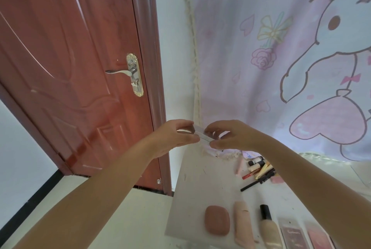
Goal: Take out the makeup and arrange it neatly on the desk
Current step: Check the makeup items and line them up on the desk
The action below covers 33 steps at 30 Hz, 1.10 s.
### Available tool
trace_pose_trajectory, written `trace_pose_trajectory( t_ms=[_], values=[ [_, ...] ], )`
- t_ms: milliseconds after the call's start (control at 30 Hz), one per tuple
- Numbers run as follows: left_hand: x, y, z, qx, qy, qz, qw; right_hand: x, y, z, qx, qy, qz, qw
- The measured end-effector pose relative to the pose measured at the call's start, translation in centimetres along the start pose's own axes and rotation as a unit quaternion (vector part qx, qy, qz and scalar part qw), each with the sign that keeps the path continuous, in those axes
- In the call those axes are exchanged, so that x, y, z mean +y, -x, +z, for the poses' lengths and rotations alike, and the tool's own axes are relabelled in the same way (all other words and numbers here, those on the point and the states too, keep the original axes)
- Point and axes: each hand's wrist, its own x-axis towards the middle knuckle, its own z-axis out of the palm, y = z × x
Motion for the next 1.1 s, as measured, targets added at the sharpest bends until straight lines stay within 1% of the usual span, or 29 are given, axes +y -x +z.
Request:
trace_pose_trajectory(
  t_ms=[100, 167, 233, 267, 300, 333, 400, 433, 500, 567, 633, 700, 800, 867, 900, 933, 1000, 1033, 1100],
  values=[
    [-0.4, -0.3, 0.2, 0.021, 0.014, 0.022, 0.999, 0.8, 0.1, -0.2, 0.004, -0.035, -0.004, 0.999],
    [-0.6, -0.4, 0.3, 0.025, 0.034, 0.037, 0.998, 1.5, 0.5, -0.5, 0.001, -0.099, 0.007, 0.995],
    [-1.0, -0.6, 0.2, 0.011, 0.087, 0.05, 0.995, 2.1, 1.0, -0.7, -0.006, -0.147, 0.012, 0.989],
    [-1.1, -0.7, 0.2, 0.002, 0.134, 0.051, 0.99, 2.2, 1.3, -0.7, 0.002, -0.155, 0.006, 0.988],
    [-1.2, -0.9, 0.2, -0.005, 0.184, 0.047, 0.982, 2.2, 1.6, -0.6, 0.027, -0.152, -0.005, 0.988],
    [-1.2, -1.0, 0.3, -0.006, 0.227, 0.041, 0.973, 2.2, 1.8, -0.5, 0.069, -0.132, -0.014, 0.989],
    [-1.1, -1.1, 0.6, -0.006, 0.274, 0.041, 0.961, 1.9, 2.0, -0.3, 0.15, -0.081, -0.026, 0.985],
    [-1.1, -1.1, 0.8, -0.011, 0.283, 0.05, 0.958, 1.8, 2.1, -0.3, 0.172, -0.081, -0.028, 0.981],
    [-0.9, -1.1, 1.2, -0.01, 0.284, 0.067, 0.956, 2.0, 2.2, -0.4, 0.192, -0.103, -0.027, 0.976],
    [-0.9, -1.2, 1.6, 0.009, 0.272, 0.066, 0.96, 2.2, 2.4, -0.6, 0.207, -0.117, -0.024, 0.971],
    [-1.1, -1.4, 1.7, 0.022, 0.272, 0.046, 0.961, 2.5, 2.4, -0.6, 0.23, -0.14, -0.028, 0.963],
    [-1.0, -1.3, 1.8, 0.017, 0.291, 0.02, 0.956, 2.4, 2.4, -0.6, 0.245, -0.159, -0.033, 0.956],
    [-0.7, -1.2, 1.9, 0.037, 0.322, -0.026, 0.946, 2.0, 2.3, -0.6, 0.242, -0.125, -0.044, 0.961],
    [-0.6, -1.2, 1.9, 0.056, 0.298, -0.052, 0.952, 1.9, 2.1, -0.4, 0.225, -0.099, -0.029, 0.969],
    [-0.7, -1.3, 2.0, 0.058, 0.278, -0.06, 0.957, 2.0, 1.9, -0.3, 0.225, -0.11, -0.007, 0.968],
    [-0.8, -1.3, 2.2, 0.062, 0.264, -0.063, 0.96, 2.0, 1.7, -0.2, 0.223, -0.152, 0.02, 0.963],
    [-1.0, -1.4, 2.8, 0.084, 0.255, -0.06, 0.961, 2.0, 1.2, 0.2, 0.2, -0.282, 0.081, 0.935],
    [-1.1, -1.4, 3.1, 0.094, 0.258, -0.056, 0.96, 1.9, 1.1, 0.6, 0.187, -0.328, 0.103, 0.92],
    [-1.3, -1.6, 3.6, 0.098, 0.259, -0.043, 0.96, 2.2, 0.7, 1.2, 0.184, -0.31, 0.122, 0.925]
  ],
)
